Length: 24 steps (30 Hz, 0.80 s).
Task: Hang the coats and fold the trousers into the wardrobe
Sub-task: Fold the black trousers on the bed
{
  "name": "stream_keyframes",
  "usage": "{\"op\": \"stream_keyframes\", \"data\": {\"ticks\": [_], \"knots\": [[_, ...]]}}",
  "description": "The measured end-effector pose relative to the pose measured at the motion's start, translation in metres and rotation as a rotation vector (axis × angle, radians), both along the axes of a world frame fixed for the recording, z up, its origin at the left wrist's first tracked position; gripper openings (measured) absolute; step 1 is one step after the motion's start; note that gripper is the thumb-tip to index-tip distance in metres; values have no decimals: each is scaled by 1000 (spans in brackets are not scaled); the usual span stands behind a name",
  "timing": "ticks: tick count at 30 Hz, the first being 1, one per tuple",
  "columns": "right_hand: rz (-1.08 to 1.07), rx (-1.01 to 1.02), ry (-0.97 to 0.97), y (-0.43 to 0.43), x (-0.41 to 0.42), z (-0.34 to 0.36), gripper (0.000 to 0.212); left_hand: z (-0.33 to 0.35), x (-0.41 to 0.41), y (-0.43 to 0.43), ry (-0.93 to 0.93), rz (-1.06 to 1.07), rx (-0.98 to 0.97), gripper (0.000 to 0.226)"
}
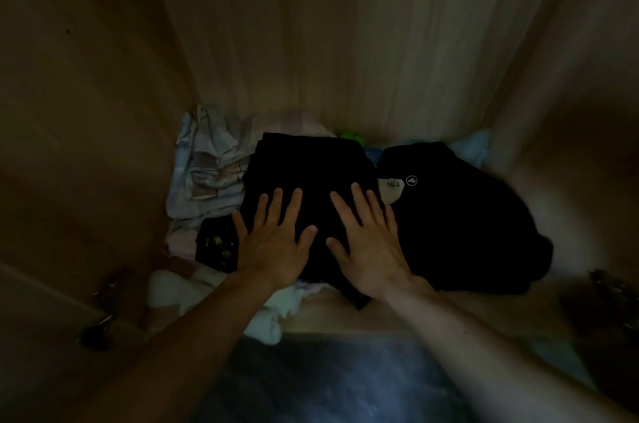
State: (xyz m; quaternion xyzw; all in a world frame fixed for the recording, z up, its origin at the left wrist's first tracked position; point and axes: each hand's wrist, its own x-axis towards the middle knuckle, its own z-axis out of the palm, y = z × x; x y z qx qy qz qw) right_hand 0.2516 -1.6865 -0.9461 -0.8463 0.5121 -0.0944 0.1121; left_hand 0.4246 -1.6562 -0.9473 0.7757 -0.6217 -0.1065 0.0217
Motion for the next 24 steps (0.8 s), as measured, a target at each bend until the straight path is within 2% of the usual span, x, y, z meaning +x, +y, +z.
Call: {"op": "stream_keyframes", "data": {"ticks": [5,10,12,16,21,24], "knots": [[-17,62,49,49,-24,106,75,105,-24,47,5,-35,4,64],[-44,128,81,92,-52,243,73,242,-49,103,34,-75,31,86],[-50,151,79,116,-66,309,70,302,-59,136,87,-38,20,81],[-37,191,48,172,-88,447,70,428,-79,206,208,57,-4,57],[-12,179,9,246,-109,581,65,574,-102,281,263,134,-96,52],[-24,178,12,284,-118,641,66,635,-112,325,267,148,-91,54]]}}
